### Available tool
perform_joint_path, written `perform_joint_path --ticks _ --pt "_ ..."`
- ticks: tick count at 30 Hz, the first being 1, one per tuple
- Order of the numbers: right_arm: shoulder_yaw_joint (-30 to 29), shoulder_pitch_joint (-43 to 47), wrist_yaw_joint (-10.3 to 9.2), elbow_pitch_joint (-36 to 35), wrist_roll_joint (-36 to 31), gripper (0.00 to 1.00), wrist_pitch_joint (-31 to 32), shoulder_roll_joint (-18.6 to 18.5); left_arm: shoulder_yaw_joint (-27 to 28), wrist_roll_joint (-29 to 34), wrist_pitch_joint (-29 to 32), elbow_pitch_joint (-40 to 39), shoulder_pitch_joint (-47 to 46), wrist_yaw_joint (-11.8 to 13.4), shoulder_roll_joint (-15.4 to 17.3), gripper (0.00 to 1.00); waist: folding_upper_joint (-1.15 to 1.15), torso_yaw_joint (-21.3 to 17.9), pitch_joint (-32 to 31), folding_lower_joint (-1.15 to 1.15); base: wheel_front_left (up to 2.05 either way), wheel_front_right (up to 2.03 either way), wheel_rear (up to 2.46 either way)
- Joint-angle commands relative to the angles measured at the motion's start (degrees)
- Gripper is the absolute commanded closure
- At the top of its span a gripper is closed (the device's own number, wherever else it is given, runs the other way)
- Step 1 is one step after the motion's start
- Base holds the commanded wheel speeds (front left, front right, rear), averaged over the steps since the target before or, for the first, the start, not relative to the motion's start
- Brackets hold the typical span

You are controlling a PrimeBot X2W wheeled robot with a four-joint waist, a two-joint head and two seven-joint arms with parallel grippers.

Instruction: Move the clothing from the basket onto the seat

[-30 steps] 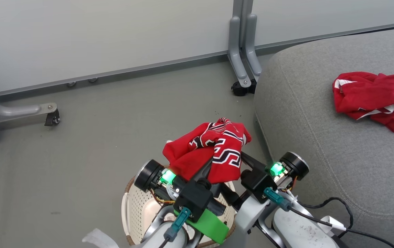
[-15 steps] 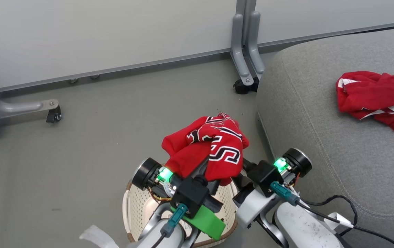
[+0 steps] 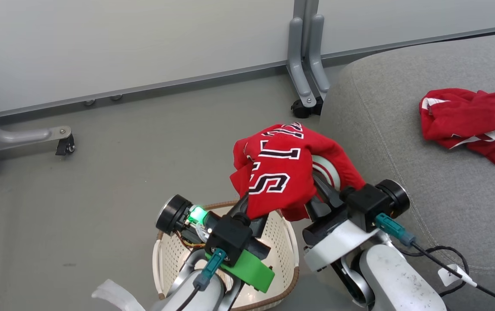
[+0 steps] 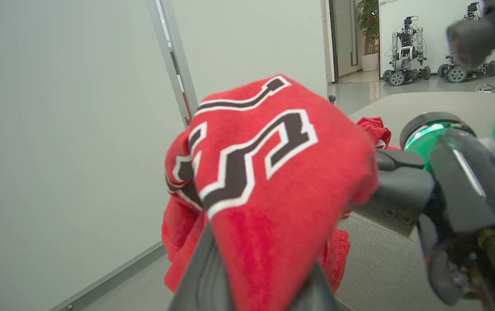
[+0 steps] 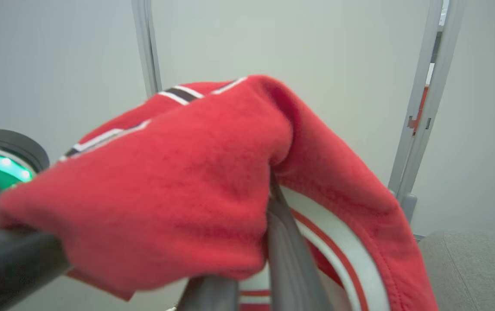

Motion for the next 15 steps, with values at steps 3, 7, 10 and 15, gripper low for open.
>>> perform_joint_path --ticks 3,7,10,15 --pt "-1.25 0.93 -0.08 -2.01 1.76 1.0 -0.21 0.32 0.29 -0.05 0.01 0.09 0.12 -0.31 0.16 0.95 0.0 0.04 -0.19 0.0 0.0 0.0 0.0" --pt "-1.51 1.46 -0.07 -4.25 3.15 1.0 -0.21 0.36 0.57 -0.25 0.01 -0.08 0.27 -0.34 0.16 0.55 0.0 0.08 -0.3 0.0 0.0 0.0 0.0" --pt "-1.26 1.64 -0.07 -5.62 3.39 1.0 -0.21 0.19 1.0 -0.02 0.01 -0.12 0.39 -0.24 0.16 0.0 0.0 0.11 -0.32 0.0 0.0 0.0 0.0" --pt "-2.32 2.11 -0.07 -7.5 3.92 1.0 -0.21 0.13 1.72 0.33 0.01 -0.39 1.05 -0.39 0.16 0.0 0.0 0.19 -0.39 0.0 0.0 0.0 0.0"
